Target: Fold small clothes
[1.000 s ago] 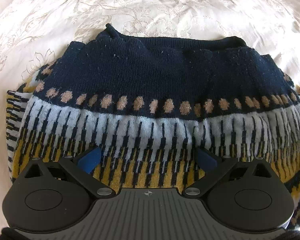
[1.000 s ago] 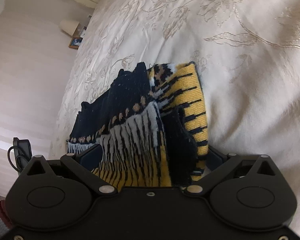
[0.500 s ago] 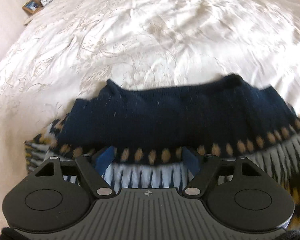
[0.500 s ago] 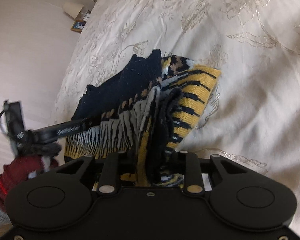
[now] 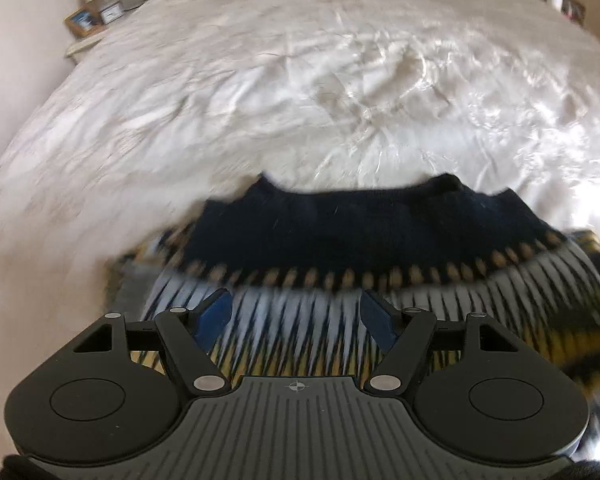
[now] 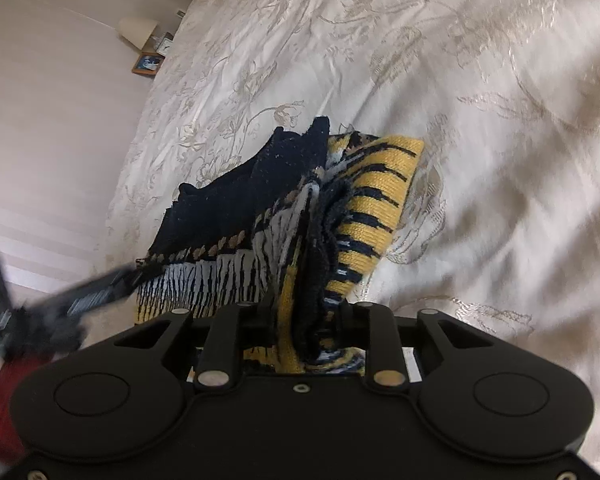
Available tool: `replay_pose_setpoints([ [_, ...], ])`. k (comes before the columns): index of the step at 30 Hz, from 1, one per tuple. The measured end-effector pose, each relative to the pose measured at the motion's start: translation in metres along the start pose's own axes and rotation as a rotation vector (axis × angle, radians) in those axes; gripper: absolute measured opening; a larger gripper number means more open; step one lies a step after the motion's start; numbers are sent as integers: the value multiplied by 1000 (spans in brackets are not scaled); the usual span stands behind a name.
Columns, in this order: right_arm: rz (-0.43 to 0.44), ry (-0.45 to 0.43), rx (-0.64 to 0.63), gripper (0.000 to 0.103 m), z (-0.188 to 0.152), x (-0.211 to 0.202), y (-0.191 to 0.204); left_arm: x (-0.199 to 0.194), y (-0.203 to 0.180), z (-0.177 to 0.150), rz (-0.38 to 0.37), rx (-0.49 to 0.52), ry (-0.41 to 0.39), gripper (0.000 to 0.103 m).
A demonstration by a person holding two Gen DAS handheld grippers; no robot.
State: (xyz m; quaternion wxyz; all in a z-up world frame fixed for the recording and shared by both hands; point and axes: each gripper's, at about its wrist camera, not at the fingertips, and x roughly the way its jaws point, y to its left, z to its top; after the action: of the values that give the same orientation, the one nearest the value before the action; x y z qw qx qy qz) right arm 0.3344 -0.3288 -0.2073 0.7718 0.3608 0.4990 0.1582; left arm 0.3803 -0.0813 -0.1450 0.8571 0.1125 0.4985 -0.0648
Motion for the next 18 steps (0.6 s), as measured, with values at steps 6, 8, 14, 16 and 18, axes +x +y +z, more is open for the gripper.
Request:
replay_pose_setpoints([
  [6,-76,-22,-23,34,-2,-7,37,-39,44,-41,-30,-43,26,70],
  [8,-94,-33,-25,33,-3,-9,54,-44,63,-50,-51,-70,31,70],
  [14,-125,-66,-71,33,-1,-4,132,-45,106,-61,-111,-109,9,70],
  [16,-126,-70,-90,32,-1,6,159,-46,120,-66,-129,-124,2,70],
  [18,-117,-65,-97,32,1,21,184,-45,133,-70,-151,-134,0,70],
])
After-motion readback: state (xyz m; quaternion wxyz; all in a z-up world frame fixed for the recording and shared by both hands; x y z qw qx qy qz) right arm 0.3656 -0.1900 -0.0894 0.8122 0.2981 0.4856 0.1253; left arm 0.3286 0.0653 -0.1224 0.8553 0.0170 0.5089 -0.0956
